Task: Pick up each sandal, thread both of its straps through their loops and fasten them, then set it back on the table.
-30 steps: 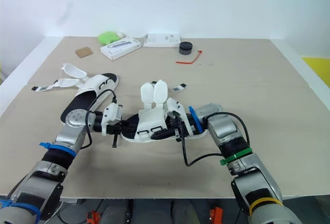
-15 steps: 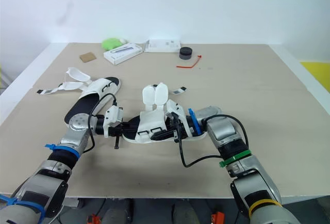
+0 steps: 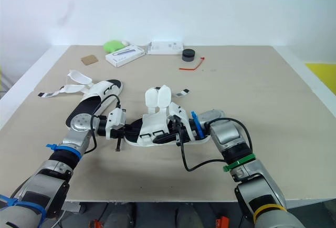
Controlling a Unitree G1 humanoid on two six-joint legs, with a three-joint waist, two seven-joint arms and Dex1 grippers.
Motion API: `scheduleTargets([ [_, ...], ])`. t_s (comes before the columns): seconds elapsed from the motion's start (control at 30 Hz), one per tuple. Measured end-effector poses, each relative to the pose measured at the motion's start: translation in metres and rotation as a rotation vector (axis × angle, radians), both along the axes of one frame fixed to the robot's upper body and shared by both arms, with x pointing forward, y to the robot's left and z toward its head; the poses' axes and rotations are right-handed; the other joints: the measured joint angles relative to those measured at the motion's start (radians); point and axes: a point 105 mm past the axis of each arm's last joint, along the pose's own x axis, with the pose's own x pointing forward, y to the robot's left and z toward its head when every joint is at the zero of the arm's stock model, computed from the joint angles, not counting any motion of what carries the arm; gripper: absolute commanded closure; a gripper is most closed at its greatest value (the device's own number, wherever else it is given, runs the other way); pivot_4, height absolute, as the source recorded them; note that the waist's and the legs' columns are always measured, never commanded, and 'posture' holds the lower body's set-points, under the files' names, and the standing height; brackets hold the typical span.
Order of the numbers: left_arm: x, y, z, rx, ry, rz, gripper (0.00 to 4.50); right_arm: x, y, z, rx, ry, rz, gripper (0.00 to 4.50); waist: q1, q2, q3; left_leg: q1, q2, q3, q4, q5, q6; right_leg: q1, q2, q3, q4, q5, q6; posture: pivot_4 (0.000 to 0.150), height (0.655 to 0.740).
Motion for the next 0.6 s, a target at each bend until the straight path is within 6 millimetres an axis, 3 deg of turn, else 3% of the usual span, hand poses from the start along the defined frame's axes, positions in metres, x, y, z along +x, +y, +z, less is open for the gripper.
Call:
scheduleTargets([
  [0.17, -0.001, 0.002, -0.001, 0.008, 0.010, -0.003, 4.50, 0.003, -0.008, 0.015, 0.037, 0.008, -0.005, 1.54, -0.001, 0.002, -0.003, 0.001, 0.000, 0.000, 0.000, -0.001, -0.002, 0.000, 0.000, 0.000, -0.001, -0.001, 0.000, 0.150, 0.7400],
  [0.2, -0.001, 0.002, -0.001, 0.009, 0.010, -0.003, 4.50, 0.003, -0.008, 0.015, 0.037, 0.008, -0.006, 1.42, -0.001, 0.002, -0.003, 0.001, 0.000, 0.000, 0.000, -0.001, -0.002, 0.000, 0.000, 0.000, -0.001, -0.001, 0.000, 0.150, 0.7400],
  [0.3, -0.001, 0.003, -0.001, 0.010, 0.013, -0.003, 4.50, 0.005, -0.013, 0.015, 0.023, 0.003, -0.022, 0.37, -0.004, 0.004, -0.003, 0.001, 0.000, 0.000, 0.000, -0.002, -0.002, 0.000, 0.000, 0.000, -0.001, -0.001, 0.000, 0.150, 0.7400],
  [0.33, -0.002, 0.003, -0.002, 0.010, 0.016, -0.008, 4.50, 0.002, -0.029, 0.019, 0.011, -0.017, -0.050, 0.04, -0.004, 0.004, -0.006, 0.001, 0.000, 0.000, -0.001, -0.003, -0.003, 0.000, -0.001, 0.000, -0.001, -0.003, 0.000, 0.150, 0.7400],
  [0.53, -0.003, 0.006, -0.005, 0.007, 0.022, 0.009, 4.50, 0.005, -0.056, 0.039, 0.049, 0.064, -0.167, 0.04, -0.009, 0.008, -0.011, 0.005, 0.000, 0.000, -0.002, -0.005, -0.004, 0.004, -0.001, 0.000, -0.002, -0.005, -0.001, 0.150, 0.7400],
  [0.6, -0.004, 0.008, -0.008, -0.003, 0.028, 0.028, 4.50, 0.014, -0.058, 0.060, 0.111, 0.076, -0.225, 0.04, -0.016, 0.010, -0.012, 0.006, 0.000, 0.000, -0.002, -0.006, -0.005, 0.005, -0.002, 0.000, -0.003, -0.005, -0.001, 0.150, 0.7400],
])
